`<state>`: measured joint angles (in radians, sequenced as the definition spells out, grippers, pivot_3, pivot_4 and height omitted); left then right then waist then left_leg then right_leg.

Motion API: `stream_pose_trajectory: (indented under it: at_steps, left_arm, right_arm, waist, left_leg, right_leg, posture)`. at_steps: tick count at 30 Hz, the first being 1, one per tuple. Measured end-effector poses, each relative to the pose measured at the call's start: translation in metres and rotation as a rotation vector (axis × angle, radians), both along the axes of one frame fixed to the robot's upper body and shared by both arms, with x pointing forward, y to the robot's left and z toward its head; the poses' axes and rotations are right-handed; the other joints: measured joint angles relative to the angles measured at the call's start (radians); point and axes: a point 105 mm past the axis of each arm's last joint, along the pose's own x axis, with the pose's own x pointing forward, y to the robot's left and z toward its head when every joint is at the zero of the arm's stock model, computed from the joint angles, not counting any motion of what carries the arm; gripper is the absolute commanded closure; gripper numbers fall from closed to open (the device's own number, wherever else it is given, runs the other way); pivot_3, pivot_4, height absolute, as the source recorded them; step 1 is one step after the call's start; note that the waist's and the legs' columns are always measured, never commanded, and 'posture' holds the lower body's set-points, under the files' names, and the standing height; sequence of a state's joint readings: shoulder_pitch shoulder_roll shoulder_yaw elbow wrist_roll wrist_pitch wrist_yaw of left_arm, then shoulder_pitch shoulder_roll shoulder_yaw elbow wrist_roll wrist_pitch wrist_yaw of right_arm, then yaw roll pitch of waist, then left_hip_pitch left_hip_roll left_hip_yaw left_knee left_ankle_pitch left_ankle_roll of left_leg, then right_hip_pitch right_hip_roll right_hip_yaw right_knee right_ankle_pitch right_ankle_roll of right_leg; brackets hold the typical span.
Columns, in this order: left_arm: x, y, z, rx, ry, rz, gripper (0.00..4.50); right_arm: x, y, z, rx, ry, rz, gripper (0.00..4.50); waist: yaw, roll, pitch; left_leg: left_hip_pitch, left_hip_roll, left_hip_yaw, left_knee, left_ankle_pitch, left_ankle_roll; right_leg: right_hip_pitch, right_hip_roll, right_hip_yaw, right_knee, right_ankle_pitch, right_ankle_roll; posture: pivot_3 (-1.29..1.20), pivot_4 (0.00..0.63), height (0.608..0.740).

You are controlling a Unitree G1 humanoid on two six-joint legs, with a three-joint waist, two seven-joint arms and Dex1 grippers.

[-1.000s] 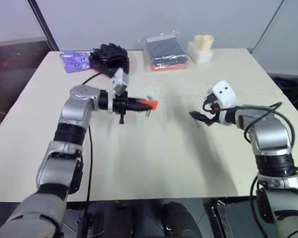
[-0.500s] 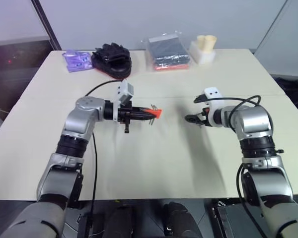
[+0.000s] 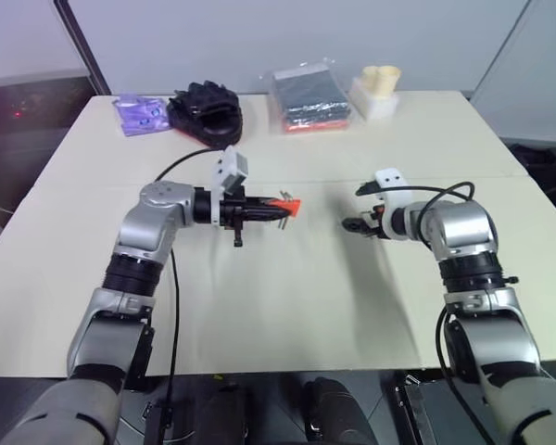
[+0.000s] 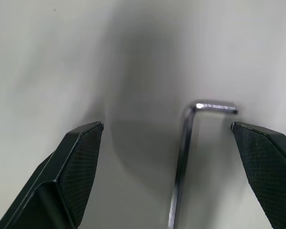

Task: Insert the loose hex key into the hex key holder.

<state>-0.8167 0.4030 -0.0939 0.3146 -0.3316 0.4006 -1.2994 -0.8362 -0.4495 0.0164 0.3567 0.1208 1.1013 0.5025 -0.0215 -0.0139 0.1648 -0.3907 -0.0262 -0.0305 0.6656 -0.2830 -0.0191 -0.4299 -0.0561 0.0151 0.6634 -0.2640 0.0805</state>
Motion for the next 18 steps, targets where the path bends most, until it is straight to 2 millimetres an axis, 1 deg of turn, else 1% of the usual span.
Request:
stream_pose_trajectory:
  at_steps: [1,3,7,8,13,18]
  left_arm:
    - [0.0000,-0.0001,0.0004,-0.003,0.000,0.002,4.50]
    - [0.0002,0.0002,-0.0003,-0.007,0.001,0.009,4.50]
    - [0.0009,0.0028,-0.0086,-0.010,0.020,0.042,4.50]
    - [0.0014,0.0031,-0.0091,-0.010,0.020,0.048,4.50]
    - [0.0044,0.0051,-0.0061,-0.025,0.013,0.078,4.50]
    - [0.0067,0.0085,-0.0048,-0.023,0.005,0.093,4.50]
  right_arm:
    - [0.0016,-0.0006,-0.0002,-0.004,-0.002,-0.007,0.90]
    - [0.0043,-0.0019,-0.0011,-0.012,-0.005,-0.018,1.98]
    - [0.0079,-0.0027,-0.0025,-0.016,-0.003,-0.029,4.07]
    - [0.0081,-0.0016,-0.0031,-0.013,-0.002,-0.027,4.46]
    - [0.0091,0.0026,-0.0039,-0.008,-0.008,-0.017,4.46]
    - [0.0099,0.0022,-0.0029,-0.016,-0.033,-0.013,4.46]
  waist:
    - [-0.001,0.000,0.000]
    - [-0.002,0.000,0.000]
    - [-0.009,0.000,0.000]
    - [-0.011,0.000,0.000]
    - [-0.021,0.000,0.000]
    - [-0.021,0.000,0.000]
  left_leg:
    - [0.000,0.000,0.000,0.000,0.000,0.000]
    - [0.000,0.000,0.000,0.000,0.000,0.000]
    - [0.000,0.001,0.000,0.000,0.000,0.000]
    - [0.000,0.001,0.000,0.000,0.000,0.000]
    - [0.001,0.001,0.000,0.000,0.000,0.000]
    - [0.001,0.001,0.000,0.000,0.000,0.000]
  right_leg:
    - [0.000,0.000,0.000,0.000,0.000,0.000]
    - [0.000,0.000,0.000,0.000,0.000,0.000]
    - [0.000,0.000,0.000,0.000,0.000,0.000]
    - [0.000,0.000,0.000,0.000,0.000,0.000]
    - [0.000,0.000,0.000,0.000,0.000,0.000]
    - [0.000,0.000,0.000,0.000,0.000,0.000]
  posture:
    - [0.00,0.150,0.740]
    - [0.00,0.150,0.740]
    - [0.00,0.150,0.740]
    - [0.00,0.150,0.740]
    - [0.00,0.150,0.740]
    - [0.00,0.150,0.740]
